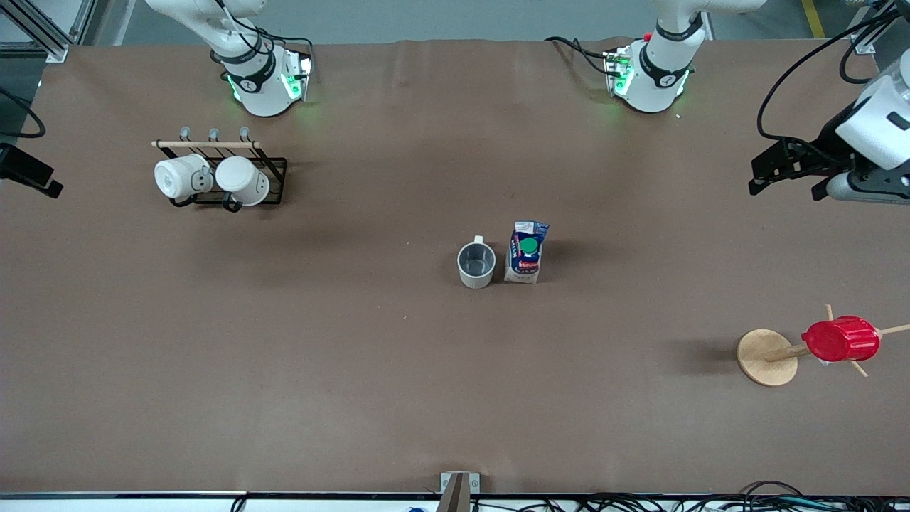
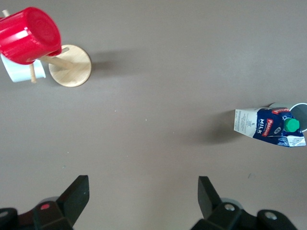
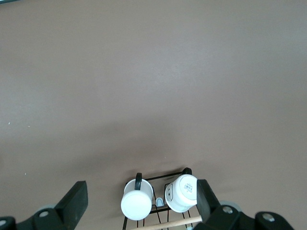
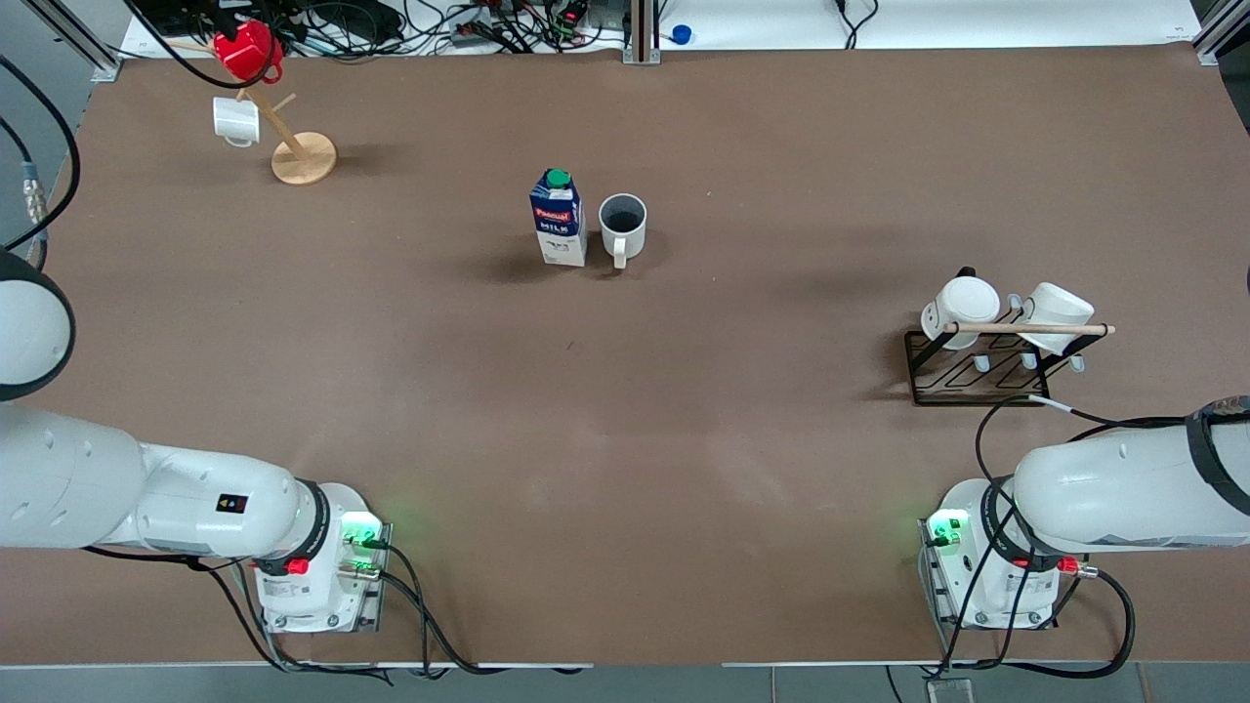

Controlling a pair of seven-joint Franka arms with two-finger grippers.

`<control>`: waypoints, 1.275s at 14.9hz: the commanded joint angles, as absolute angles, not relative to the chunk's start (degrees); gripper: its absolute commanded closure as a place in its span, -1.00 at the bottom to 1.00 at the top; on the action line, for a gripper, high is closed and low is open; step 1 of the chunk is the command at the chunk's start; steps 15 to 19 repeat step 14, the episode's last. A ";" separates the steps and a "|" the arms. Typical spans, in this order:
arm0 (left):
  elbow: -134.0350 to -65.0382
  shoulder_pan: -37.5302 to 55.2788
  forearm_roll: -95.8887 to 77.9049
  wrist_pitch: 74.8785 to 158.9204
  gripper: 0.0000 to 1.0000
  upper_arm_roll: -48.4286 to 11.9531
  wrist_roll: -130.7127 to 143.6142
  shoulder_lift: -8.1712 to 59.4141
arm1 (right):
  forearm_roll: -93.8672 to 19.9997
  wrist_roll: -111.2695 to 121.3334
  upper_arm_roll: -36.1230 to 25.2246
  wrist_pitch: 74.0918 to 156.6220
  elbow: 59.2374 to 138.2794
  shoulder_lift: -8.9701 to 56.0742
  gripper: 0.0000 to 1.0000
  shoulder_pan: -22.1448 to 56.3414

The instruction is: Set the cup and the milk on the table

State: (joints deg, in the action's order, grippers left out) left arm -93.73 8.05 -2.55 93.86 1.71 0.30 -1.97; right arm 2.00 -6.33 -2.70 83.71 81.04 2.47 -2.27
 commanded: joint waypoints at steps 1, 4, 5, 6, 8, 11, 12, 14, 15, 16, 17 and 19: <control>-92.81 6.69 -1.14 92.90 -1.00 -0.25 1.14 -1.58 | 0.88 -5.63 -3.25 84.02 82.09 1.76 -1.00 -2.02; -92.81 6.24 -1.05 93.16 -1.00 -0.96 3.24 -1.50 | 0.88 -5.63 -3.25 83.94 82.09 1.76 -1.00 -2.02; -92.99 6.24 -1.05 93.34 -0.99 -1.58 3.95 -1.58 | 0.88 -5.63 -3.25 83.94 82.09 1.76 -1.00 -2.11; -93.25 6.24 -1.05 93.43 -0.99 -1.67 4.22 -1.58 | 0.88 -5.63 -3.25 83.94 82.09 1.76 -1.00 -2.11; -93.25 6.24 -1.05 93.78 -0.99 -1.76 4.31 -1.49 | 0.88 -5.63 -3.25 83.94 82.09 1.76 -1.00 -2.11; -93.34 6.24 -0.62 94.83 -0.97 -2.19 7.20 -1.49 | 0.88 -5.63 -3.25 83.94 82.09 1.76 -1.00 -2.11; -93.60 6.24 -0.09 94.75 -0.97 -2.72 7.29 -1.58 | 0.88 -5.63 -3.25 83.94 82.09 1.76 -1.00 -2.11; -93.78 6.33 0.18 94.75 -0.97 -3.07 7.38 -1.67 | 0.88 -5.63 -3.25 83.94 82.09 1.76 -1.00 -2.11; -93.78 6.33 0.18 94.75 -0.97 -3.07 7.38 -1.67 | 0.88 -5.63 -3.25 83.94 82.09 1.76 -1.00 -2.11; -93.78 6.33 0.18 94.75 -0.97 -3.07 7.38 -1.67 | 0.88 -5.63 -3.25 83.94 82.09 1.76 -1.00 -2.11; -93.78 6.33 0.18 94.75 -0.97 -3.07 7.38 -1.67 | 0.88 -5.63 -3.25 83.94 82.09 1.76 -1.00 -2.11; -93.78 6.33 0.18 94.75 -0.97 -3.07 7.38 -1.67 | 0.88 -5.63 -3.25 83.94 82.09 1.76 -1.00 -2.11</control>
